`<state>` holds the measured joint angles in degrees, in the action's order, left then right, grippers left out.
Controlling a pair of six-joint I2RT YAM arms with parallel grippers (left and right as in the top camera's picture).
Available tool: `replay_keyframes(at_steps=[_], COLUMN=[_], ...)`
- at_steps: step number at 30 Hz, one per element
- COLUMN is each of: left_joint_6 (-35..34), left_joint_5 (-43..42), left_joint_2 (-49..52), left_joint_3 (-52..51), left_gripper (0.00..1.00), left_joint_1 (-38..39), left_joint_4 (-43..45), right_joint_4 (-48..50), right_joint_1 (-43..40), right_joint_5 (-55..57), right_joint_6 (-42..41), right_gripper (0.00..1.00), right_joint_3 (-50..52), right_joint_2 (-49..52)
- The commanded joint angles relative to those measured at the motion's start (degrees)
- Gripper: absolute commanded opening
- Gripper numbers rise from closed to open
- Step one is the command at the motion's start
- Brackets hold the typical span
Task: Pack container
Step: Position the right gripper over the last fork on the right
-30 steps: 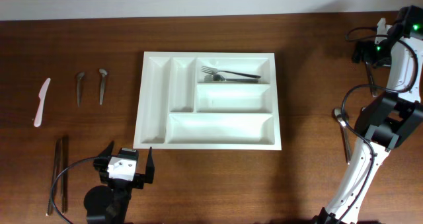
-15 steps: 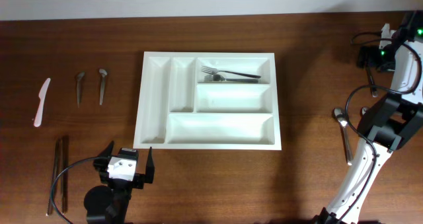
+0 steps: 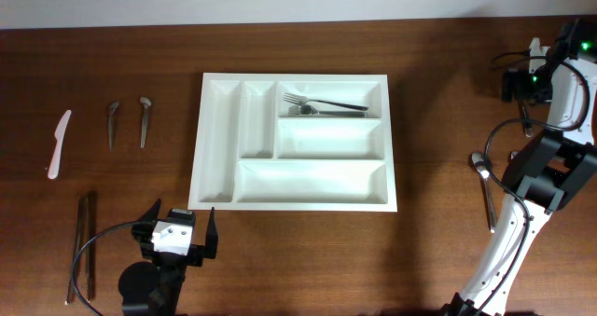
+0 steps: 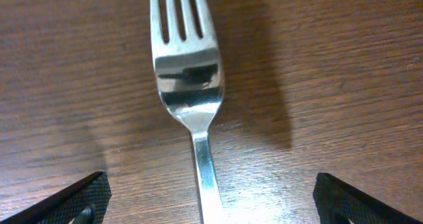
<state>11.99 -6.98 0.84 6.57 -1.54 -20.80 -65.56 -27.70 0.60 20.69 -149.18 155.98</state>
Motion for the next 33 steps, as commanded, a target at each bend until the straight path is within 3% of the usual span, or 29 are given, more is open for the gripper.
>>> replay_keyframes(at_steps=[1, 33], left_joint_6=[0.72, 0.72], left_joint_5=[0.42, 0.42], left_joint_2=[-0.44, -0.44], left_joint_3=[-0.22, -0.22], left_gripper=[0.99, 0.99], left_joint_1=[-0.28, -0.28], left_joint_4=[-0.07, -0.04], right_joint_4=[0.17, -0.39], right_joint_1=[0.33, -0.37], right_joint_5=[0.11, -6.45], right_joint_6=[1.86, 1.33], right_gripper=[0.99, 0.99], right_joint_3=[0.72, 0.79], right_joint_2=[0.94, 3.56])
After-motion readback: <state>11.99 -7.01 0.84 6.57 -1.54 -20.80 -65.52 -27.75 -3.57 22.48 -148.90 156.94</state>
